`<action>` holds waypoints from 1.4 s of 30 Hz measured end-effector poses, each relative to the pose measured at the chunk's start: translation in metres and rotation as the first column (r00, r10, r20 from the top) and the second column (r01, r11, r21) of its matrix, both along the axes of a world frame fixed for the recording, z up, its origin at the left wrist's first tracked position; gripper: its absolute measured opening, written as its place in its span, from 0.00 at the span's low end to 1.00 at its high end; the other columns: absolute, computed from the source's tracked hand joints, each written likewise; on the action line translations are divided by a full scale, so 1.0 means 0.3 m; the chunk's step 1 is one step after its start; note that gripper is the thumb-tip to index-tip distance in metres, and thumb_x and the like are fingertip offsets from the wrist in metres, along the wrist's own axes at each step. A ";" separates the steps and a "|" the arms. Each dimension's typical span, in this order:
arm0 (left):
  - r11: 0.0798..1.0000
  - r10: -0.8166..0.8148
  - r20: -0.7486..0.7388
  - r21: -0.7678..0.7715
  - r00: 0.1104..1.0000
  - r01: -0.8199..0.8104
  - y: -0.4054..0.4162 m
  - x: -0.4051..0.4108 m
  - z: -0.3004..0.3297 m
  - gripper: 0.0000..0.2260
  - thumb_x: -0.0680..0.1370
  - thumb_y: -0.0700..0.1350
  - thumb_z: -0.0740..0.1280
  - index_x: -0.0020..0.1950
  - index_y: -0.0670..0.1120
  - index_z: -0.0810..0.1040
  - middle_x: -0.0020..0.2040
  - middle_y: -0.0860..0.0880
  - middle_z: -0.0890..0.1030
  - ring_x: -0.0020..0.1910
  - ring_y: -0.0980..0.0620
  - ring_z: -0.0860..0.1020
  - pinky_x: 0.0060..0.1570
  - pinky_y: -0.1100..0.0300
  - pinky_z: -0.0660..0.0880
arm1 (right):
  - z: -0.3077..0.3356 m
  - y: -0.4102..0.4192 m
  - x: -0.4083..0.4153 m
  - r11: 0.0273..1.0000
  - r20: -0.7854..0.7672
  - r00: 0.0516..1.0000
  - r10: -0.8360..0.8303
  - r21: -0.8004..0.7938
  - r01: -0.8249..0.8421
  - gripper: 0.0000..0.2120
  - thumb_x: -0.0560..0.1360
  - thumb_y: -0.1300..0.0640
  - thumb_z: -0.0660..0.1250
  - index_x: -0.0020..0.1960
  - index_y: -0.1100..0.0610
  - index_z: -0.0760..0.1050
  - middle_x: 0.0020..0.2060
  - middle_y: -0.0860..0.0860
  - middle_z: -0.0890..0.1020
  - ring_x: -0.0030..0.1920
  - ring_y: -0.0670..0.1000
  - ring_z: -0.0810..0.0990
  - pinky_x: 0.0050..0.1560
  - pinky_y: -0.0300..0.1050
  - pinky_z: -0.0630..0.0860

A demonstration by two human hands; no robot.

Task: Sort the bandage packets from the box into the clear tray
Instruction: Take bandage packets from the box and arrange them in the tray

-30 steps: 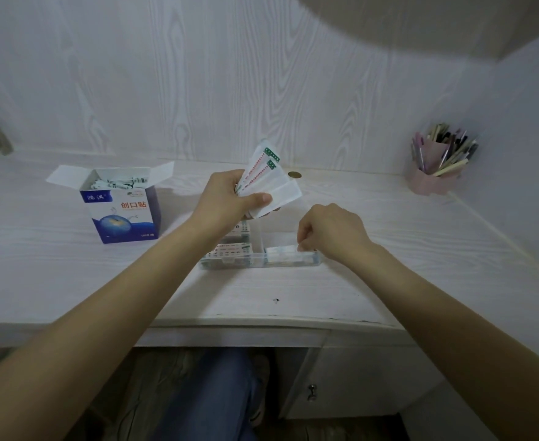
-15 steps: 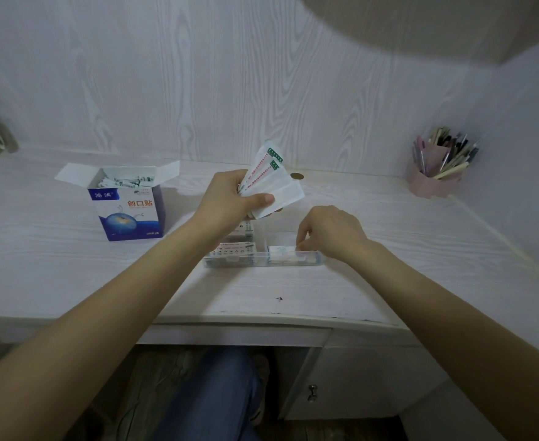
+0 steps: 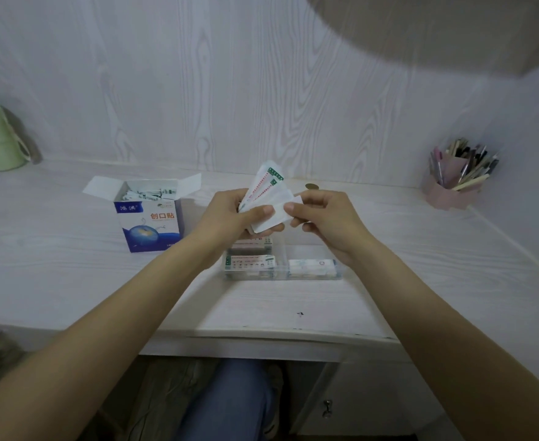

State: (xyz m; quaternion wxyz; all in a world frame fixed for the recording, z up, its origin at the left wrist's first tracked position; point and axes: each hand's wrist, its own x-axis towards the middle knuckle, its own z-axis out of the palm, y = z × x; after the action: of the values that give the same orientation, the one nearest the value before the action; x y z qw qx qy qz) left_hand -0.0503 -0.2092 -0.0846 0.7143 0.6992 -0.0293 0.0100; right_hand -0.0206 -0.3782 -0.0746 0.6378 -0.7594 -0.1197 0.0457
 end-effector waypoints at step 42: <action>0.966 0.259 0.107 -0.014 0.960 -0.259 0.235 0.063 0.032 0.04 0.79 0.39 0.65 0.52 0.44 0.77 0.41 0.44 0.83 0.36 0.54 0.83 0.37 0.65 0.80 | -0.038 0.170 0.148 0.979 -0.035 0.991 -0.127 -0.164 0.120 0.09 0.70 0.69 0.72 0.38 0.57 0.79 0.36 0.53 0.80 0.36 0.50 0.81 0.39 0.41 0.79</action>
State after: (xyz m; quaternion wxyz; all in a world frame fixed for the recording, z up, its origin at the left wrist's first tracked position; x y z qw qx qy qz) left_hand -0.0314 -0.1386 -0.0750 0.7041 0.6955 0.0238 0.1413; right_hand 0.0236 -0.3271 -0.0859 0.5785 -0.8132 -0.0538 0.0325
